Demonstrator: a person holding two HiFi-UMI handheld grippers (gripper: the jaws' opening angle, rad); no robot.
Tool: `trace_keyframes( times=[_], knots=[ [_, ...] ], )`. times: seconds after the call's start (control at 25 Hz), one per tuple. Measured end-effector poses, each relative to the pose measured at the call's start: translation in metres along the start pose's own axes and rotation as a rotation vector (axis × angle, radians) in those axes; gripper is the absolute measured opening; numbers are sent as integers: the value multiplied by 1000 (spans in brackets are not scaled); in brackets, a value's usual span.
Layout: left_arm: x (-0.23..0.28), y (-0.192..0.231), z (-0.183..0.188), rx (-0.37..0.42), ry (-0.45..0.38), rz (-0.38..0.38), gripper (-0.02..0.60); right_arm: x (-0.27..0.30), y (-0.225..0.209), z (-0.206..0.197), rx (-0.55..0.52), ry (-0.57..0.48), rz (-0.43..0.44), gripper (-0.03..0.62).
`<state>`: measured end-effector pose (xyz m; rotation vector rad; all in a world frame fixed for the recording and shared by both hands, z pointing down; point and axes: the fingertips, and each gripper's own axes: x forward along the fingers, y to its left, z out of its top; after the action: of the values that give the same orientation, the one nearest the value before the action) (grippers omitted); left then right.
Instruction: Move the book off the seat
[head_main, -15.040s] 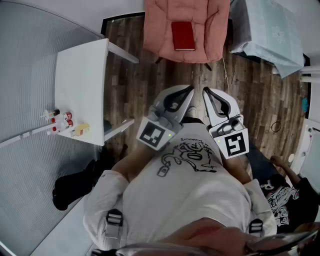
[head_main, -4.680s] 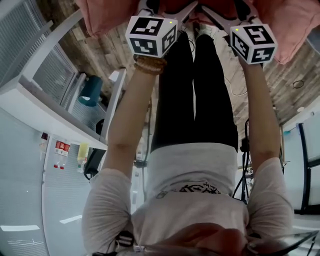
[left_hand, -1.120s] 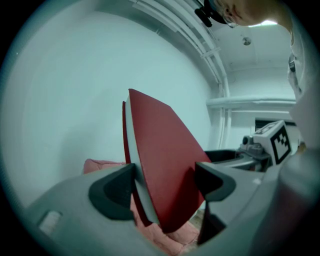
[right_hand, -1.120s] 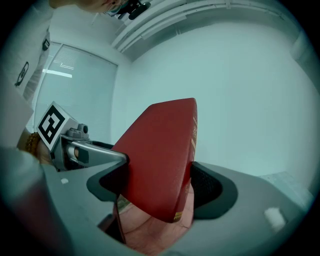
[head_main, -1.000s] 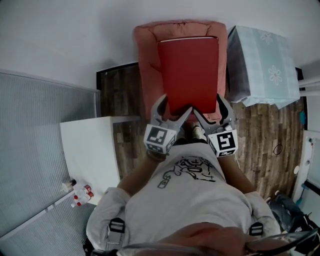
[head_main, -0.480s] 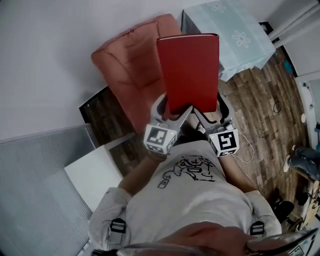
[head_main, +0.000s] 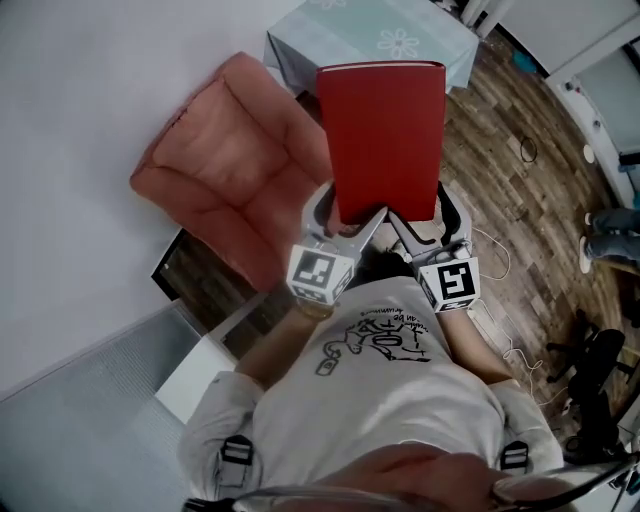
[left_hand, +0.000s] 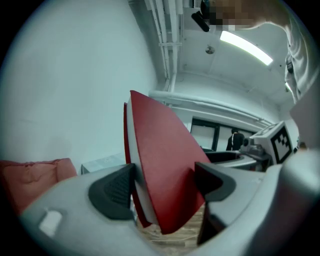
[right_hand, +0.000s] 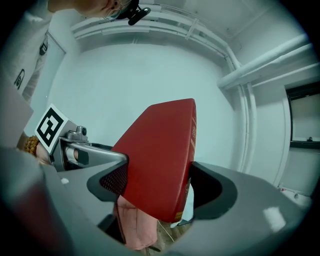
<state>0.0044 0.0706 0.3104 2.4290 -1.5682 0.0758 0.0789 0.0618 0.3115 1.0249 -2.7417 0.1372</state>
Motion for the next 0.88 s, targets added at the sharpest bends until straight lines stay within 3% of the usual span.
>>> trace_keyframes(
  times=[0.88],
  knots=[
    [212,-205,7,90,50,-249,370,-144,-248,-27,75,-52,-261,388]
  ],
)
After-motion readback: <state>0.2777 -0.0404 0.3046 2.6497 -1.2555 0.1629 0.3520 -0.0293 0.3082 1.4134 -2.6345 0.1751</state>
